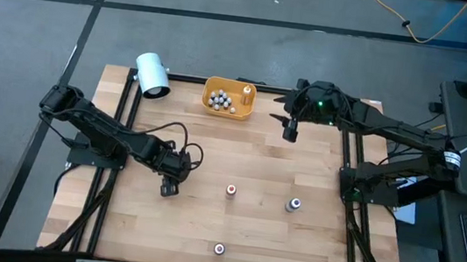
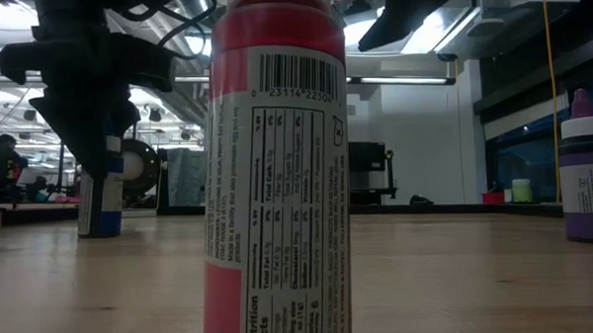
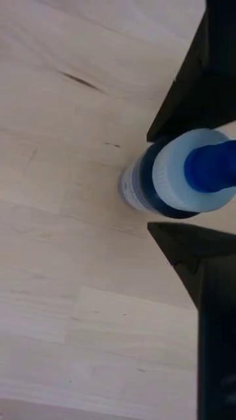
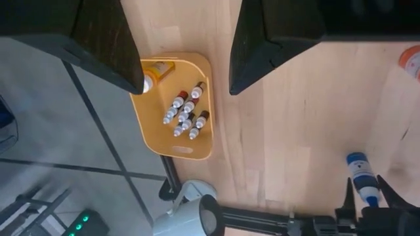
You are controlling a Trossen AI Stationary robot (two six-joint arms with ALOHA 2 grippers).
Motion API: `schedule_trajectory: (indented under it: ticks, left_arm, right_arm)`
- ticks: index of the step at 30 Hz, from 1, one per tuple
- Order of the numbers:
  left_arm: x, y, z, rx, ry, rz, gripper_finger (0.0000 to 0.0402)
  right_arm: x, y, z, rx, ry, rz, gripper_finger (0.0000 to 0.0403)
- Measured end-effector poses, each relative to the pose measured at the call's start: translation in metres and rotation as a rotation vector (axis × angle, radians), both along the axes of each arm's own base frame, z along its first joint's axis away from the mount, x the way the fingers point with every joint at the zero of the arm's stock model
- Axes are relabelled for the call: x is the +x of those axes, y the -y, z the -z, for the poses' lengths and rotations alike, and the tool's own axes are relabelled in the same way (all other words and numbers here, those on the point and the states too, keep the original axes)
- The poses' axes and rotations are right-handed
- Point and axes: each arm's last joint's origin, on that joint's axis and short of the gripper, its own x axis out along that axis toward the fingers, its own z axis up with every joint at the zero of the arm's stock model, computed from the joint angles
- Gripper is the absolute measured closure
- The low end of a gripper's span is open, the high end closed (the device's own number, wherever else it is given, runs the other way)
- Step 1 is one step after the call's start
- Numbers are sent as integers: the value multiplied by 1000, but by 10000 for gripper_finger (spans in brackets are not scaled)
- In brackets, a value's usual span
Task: Pick & Place food coloring
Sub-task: Put the large blue food coloring bottle into the yellow bin
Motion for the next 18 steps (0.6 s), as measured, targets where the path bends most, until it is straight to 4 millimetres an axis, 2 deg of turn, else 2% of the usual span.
schedule_trajectory:
  ticks: [5,9,14,18]
  left_arm:
    - [0,0,0,-2,-3,4,258]
    - [1,-3,-9,-15,22,-9,258]
    - [5,-19,-47,11,120,-18,258]
    - [3,-45,-86,81,187,-41,258]
  right_arm:
    - [-1,3,0,1,1,13,178]
    - [-1,5,0,1,4,21,178]
    - [0,5,-3,-7,30,21,178]
    - [1,6,-4,-10,46,22,178]
